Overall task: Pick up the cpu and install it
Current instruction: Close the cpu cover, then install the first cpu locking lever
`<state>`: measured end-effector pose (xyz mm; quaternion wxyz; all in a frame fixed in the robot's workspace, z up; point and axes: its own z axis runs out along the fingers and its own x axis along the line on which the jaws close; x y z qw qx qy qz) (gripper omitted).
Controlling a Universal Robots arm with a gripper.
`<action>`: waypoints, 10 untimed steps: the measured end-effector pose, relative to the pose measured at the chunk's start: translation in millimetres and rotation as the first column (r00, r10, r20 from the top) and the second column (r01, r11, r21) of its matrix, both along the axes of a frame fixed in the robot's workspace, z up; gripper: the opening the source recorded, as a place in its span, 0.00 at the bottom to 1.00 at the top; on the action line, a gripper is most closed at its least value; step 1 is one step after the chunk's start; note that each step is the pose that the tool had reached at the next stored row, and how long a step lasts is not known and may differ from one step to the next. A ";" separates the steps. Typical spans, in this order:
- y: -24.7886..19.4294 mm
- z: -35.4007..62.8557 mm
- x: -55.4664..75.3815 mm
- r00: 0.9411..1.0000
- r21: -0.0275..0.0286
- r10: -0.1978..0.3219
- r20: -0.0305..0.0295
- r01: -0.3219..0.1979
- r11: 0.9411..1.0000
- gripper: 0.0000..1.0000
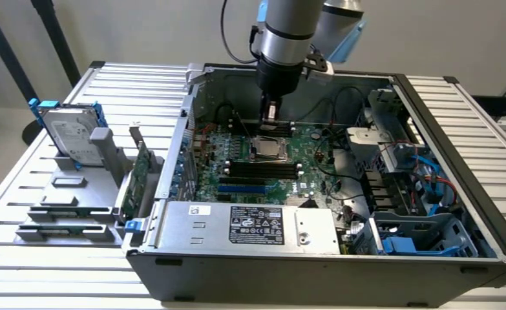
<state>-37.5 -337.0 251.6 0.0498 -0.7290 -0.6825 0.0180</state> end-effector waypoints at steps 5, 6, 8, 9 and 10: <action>-0.1 -4.0 -1.8 1.000 0.003 0.000 -0.007 0.000 1.000 0.11; -0.1 -5.4 -2.2 1.000 0.003 0.000 -0.008 0.000 1.000 0.11; -0.1 -8.4 -3.2 1.000 0.003 0.000 -0.009 0.000 1.000 0.11; -0.1 -9.9 -3.8 1.000 0.003 0.000 -0.009 0.000 1.000 0.11; -0.1 -11.6 -4.5 1.000 0.003 0.000 -0.009 0.000 1.000 0.11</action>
